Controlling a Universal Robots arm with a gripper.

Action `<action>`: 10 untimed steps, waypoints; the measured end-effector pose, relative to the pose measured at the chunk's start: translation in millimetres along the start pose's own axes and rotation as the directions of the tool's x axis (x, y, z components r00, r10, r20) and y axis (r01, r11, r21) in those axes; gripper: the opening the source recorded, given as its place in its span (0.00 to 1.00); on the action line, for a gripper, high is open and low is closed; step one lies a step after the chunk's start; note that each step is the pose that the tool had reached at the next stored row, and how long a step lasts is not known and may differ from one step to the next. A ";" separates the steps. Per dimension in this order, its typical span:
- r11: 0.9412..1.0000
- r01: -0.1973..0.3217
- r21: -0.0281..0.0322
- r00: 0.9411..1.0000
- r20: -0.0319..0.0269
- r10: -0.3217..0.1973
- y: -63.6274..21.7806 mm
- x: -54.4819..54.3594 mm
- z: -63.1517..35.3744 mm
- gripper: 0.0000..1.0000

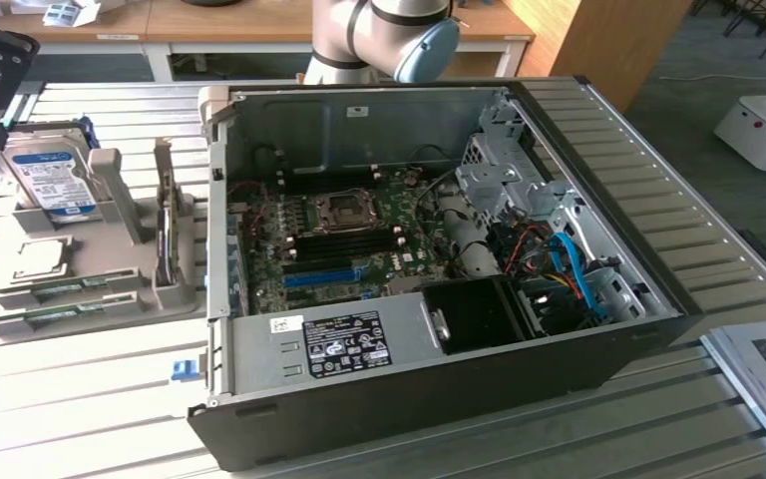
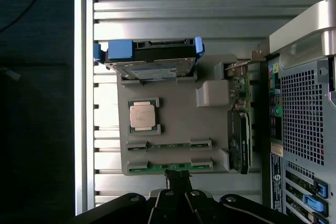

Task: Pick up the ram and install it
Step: 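Pick up the ram and move it above insertion slot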

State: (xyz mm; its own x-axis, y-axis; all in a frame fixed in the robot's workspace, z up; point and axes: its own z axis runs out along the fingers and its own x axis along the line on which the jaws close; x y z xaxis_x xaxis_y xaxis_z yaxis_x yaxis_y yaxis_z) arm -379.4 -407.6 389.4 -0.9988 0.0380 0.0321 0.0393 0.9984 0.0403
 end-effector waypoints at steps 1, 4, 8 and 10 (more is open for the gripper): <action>1.000 0.000 0.000 1.000 0.000 0.000 0.0 0.0 0.0 0.10; 1.000 0.000 0.000 1.000 0.000 0.000 0.0 0.0 0.0 0.10; 1.000 0.000 0.000 1.000 0.000 0.000 0.0 0.0 0.0 0.10; 1.000 0.000 0.000 1.000 0.000 0.000 0.0 0.0 0.0 0.10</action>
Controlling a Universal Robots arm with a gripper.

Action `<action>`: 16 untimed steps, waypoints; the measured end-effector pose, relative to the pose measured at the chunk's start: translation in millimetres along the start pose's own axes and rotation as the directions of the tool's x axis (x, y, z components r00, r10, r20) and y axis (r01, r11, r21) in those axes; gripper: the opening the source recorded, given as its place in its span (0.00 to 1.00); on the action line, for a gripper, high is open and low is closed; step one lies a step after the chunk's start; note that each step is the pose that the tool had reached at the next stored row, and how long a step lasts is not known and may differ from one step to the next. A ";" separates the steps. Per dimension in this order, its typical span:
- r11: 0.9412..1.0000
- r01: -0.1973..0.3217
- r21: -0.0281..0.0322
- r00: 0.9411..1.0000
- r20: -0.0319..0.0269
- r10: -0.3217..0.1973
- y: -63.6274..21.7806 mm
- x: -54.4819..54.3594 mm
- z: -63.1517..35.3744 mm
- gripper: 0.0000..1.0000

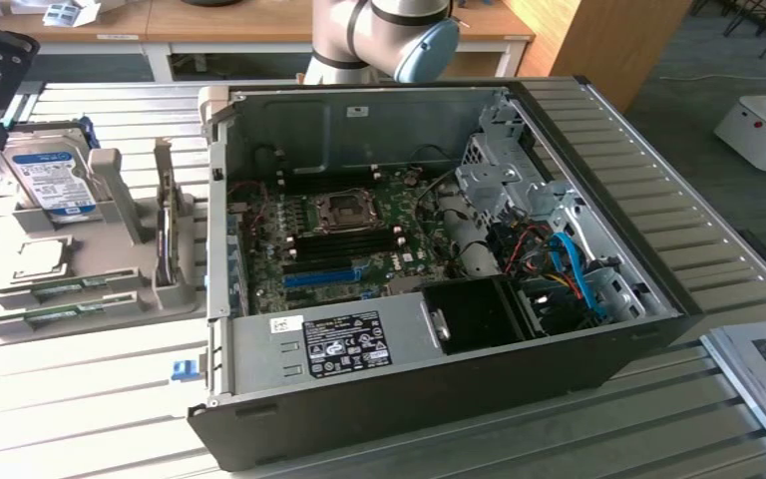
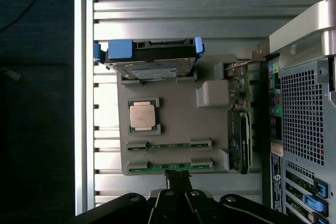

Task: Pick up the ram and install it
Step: 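Pick up the ram and move it above insertion slot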

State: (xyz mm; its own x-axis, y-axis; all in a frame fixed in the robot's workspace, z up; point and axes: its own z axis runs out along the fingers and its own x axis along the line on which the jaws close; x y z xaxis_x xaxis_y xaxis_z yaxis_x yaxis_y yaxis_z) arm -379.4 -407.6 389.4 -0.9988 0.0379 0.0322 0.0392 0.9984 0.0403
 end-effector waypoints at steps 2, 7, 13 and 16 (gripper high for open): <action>1.000 0.006 0.000 1.000 0.000 -0.006 0.0 0.0 0.0 0.10; 0.999 0.048 0.001 0.999 -0.002 -0.048 0.0 0.0 0.0 0.10; 0.993 0.118 0.003 0.993 -0.005 -0.118 0.0 0.0 0.1 0.10; 0.988 0.156 0.005 0.988 -0.007 -0.156 0.0 0.0 0.1 0.10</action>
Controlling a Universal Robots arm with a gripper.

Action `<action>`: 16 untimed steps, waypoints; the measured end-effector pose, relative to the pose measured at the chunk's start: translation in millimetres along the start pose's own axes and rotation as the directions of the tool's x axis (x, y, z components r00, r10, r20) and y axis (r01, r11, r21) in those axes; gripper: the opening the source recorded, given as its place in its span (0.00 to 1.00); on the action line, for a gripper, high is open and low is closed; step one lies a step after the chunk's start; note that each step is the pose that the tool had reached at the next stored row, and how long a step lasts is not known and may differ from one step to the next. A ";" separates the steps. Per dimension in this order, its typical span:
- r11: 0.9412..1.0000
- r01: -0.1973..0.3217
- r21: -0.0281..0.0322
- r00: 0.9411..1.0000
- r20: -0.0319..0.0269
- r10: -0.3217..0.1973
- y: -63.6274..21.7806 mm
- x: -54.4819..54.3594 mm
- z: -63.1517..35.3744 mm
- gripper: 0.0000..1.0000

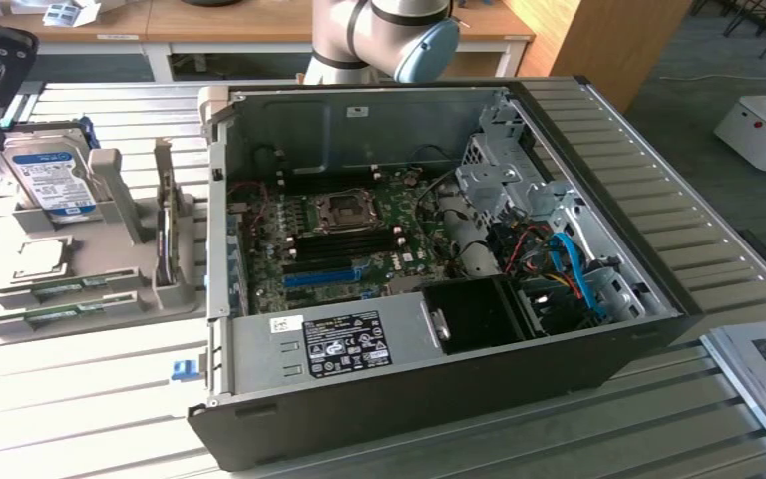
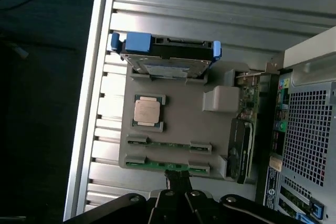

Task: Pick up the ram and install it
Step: 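Pick up the ram and move it above insertion slot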

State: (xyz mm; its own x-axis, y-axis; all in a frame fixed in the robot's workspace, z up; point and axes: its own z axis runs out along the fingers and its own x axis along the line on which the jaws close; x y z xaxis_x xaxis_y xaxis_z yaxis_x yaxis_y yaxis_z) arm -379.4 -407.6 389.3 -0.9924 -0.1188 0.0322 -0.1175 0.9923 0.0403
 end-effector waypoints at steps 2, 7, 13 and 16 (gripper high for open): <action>1.000 0.029 0.001 1.000 -0.001 -0.029 0.0 0.0 0.0 0.10; 0.995 0.102 0.003 0.995 -0.004 -0.102 0.0 0.0 0.1 0.10; 0.983 0.182 0.005 0.983 -0.008 -0.182 0.0 0.0 0.2 0.10; 0.974 0.226 0.006 0.974 -0.010 -0.226 0.0 0.0 0.2 0.10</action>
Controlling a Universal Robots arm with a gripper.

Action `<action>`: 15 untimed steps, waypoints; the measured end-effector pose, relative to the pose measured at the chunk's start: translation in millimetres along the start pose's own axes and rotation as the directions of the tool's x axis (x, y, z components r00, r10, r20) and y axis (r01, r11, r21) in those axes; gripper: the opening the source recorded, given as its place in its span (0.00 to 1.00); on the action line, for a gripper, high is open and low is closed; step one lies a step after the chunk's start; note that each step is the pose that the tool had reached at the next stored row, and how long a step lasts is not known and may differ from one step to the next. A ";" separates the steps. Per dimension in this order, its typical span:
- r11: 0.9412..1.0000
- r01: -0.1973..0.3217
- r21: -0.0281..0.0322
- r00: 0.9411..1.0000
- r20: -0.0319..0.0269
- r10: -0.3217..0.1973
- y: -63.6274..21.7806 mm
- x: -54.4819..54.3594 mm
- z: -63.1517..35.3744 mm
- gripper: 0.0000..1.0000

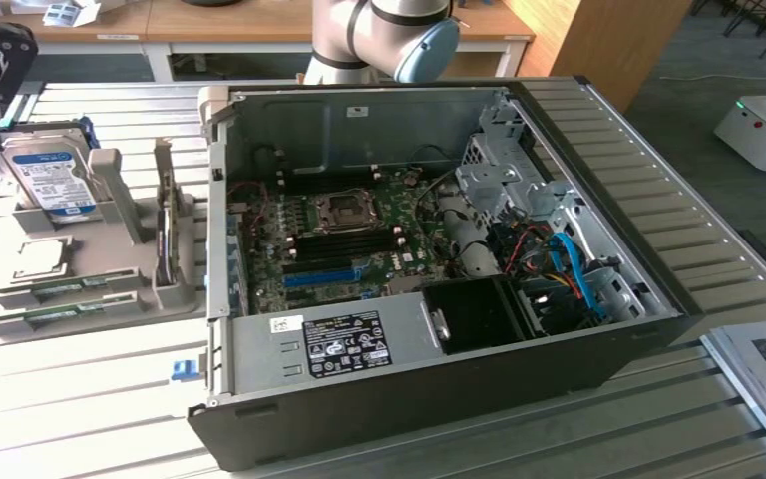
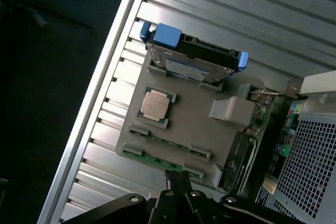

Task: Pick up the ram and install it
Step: 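Pick up the ram and move it above insertion slot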

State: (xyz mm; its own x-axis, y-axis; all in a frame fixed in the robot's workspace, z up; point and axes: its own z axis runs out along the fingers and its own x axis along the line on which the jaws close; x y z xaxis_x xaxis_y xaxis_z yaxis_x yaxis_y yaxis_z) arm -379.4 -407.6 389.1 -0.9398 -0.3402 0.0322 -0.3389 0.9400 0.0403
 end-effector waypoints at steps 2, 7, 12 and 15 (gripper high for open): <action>1.000 0.030 0.001 1.000 -0.001 -0.030 0.0 0.0 0.1 0.10; 0.994 0.106 0.003 0.994 -0.004 -0.106 0.0 0.0 0.1 0.10; 0.983 0.181 0.005 0.983 -0.008 -0.181 0.0 0.0 0.1 0.10; 0.975 0.224 0.006 0.975 -0.010 -0.223 0.0 0.0 0.2 0.10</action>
State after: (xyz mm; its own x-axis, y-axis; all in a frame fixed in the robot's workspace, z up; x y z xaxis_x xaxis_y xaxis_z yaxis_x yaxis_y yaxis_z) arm -379.4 -407.6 389.0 -0.8398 -0.5419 0.0321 -0.5406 0.8403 0.0403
